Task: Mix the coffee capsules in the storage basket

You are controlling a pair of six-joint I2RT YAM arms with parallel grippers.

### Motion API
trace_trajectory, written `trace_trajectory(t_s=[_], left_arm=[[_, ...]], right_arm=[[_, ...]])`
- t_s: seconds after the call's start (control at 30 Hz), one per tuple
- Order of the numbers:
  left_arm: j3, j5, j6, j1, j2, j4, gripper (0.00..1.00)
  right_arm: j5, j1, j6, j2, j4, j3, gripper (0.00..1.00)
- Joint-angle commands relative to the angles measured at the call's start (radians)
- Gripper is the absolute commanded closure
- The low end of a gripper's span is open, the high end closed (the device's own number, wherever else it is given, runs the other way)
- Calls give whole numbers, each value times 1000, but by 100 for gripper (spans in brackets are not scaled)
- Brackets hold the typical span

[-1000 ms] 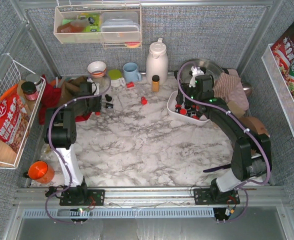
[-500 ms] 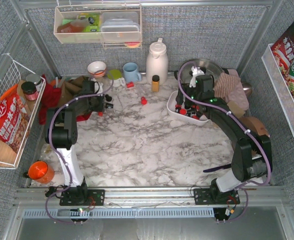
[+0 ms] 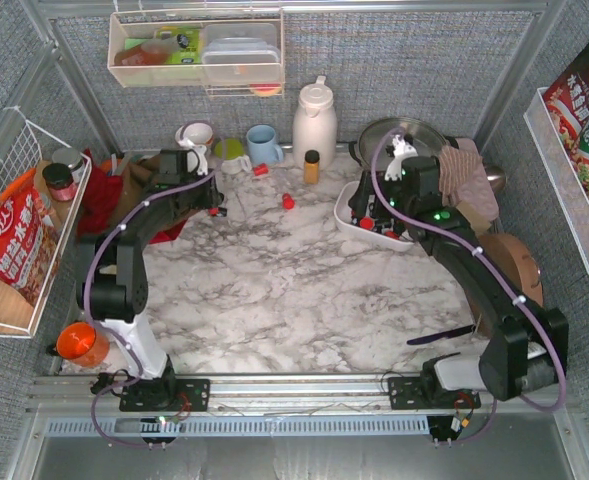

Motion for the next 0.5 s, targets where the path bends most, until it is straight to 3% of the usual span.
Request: trace_trajectory(t_s=[0.0, 0.23, 0.47], left_arm=[[-51, 35, -53, -29, -76, 104, 69], [-226, 55, -28, -119, -226, 333, 69], [-518, 154, 114, -226, -383, 758, 69]], right_arm=[[-20, 15, 30, -69, -5, -51, 21], [-27, 48, 35, -149, 90, -190, 21], [-27, 73, 45, -165, 228, -299, 21]])
